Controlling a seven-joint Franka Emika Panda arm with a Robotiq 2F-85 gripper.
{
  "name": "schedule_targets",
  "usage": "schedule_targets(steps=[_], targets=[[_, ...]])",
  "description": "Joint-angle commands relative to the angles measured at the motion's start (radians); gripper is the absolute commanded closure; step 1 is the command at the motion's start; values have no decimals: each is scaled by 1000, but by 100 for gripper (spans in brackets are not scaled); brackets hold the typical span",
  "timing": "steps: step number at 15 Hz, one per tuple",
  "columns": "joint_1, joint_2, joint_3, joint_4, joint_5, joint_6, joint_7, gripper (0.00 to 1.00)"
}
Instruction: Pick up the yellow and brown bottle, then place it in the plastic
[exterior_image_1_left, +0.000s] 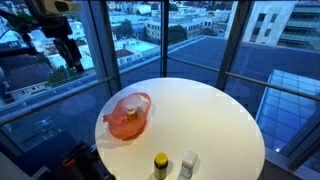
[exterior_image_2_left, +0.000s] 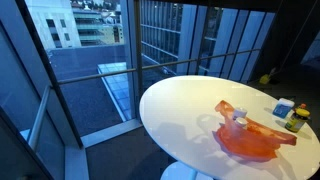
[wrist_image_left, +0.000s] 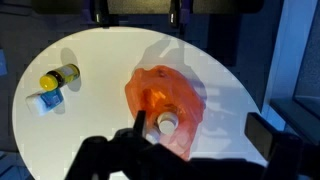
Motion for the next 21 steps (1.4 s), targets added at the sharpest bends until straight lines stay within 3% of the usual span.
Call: schedule_targets(steps=[1, 4, 11, 21], targets=[[8, 2, -7, 1, -6, -1, 5, 0], [8, 2, -7, 1, -6, -1, 5, 0], [-81, 98, -46, 57, -76, 111, 0, 0], [-218, 229, -218, 45, -104, 249, -2, 0]])
